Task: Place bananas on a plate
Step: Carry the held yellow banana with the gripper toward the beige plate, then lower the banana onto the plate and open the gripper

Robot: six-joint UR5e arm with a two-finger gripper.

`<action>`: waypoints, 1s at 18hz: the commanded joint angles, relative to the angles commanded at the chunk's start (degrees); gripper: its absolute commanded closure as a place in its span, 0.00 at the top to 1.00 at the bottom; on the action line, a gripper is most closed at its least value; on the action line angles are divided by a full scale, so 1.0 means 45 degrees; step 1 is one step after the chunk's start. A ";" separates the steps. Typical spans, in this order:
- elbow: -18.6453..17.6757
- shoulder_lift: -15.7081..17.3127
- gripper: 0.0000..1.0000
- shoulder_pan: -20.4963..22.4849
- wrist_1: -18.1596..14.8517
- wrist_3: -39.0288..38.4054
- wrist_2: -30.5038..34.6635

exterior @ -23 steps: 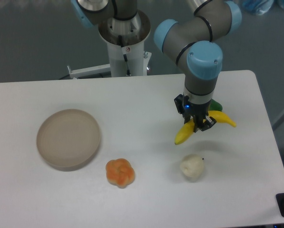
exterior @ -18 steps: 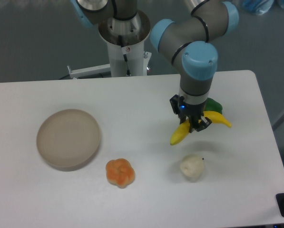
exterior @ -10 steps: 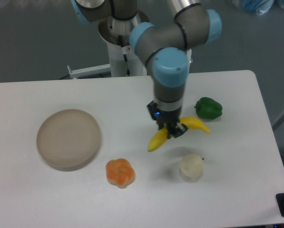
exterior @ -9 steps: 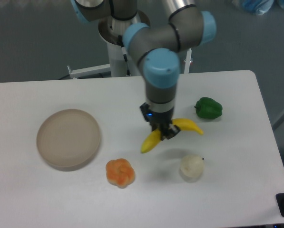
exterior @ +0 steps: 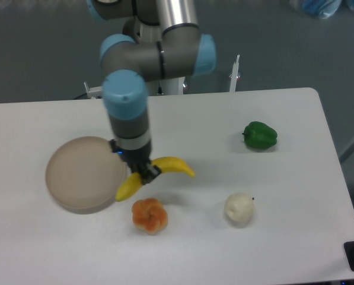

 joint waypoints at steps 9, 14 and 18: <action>-0.0725 -0.0624 0.20 -0.1935 0.0137 -0.2034 0.0020; -0.0705 -0.1347 0.23 -0.2483 0.0448 -0.2817 0.0020; -0.0705 -0.1699 0.41 -0.2659 0.1015 -0.2798 0.0078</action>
